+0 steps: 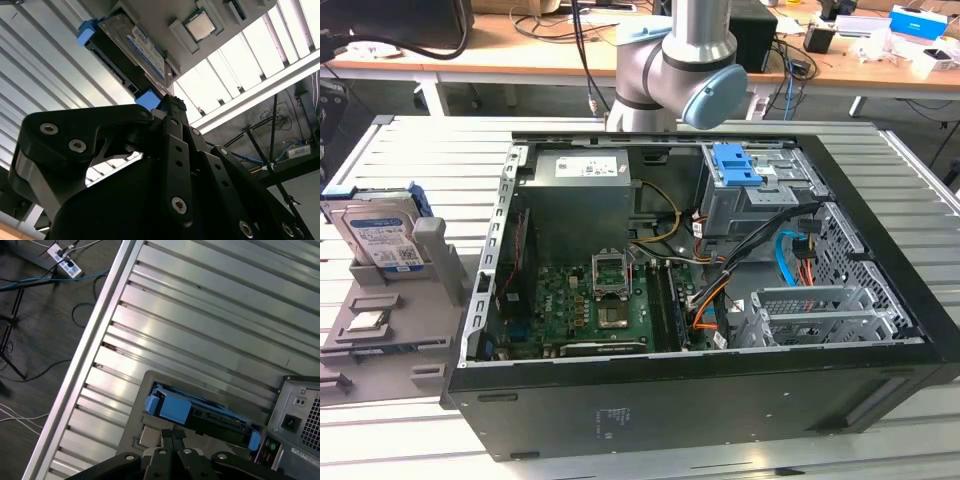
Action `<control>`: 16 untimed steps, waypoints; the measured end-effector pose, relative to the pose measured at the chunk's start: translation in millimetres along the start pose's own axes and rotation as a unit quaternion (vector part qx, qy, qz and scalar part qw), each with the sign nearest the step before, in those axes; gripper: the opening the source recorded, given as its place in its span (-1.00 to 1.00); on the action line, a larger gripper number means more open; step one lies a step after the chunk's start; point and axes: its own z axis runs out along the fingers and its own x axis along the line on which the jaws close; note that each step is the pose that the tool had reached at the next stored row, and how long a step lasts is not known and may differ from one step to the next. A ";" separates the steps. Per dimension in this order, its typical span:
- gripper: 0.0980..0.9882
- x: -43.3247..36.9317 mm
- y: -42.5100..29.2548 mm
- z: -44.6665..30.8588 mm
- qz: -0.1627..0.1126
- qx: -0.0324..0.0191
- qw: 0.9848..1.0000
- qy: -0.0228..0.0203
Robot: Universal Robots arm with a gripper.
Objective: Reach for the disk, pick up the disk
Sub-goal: 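Pick up the disk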
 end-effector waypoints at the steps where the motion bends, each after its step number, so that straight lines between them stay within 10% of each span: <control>1: -0.98 0.0 0.0 0.0 -0.006 0.000 1.000 0.000; 16: -0.98 0.0 0.0 0.0 -0.077 0.000 0.997 0.003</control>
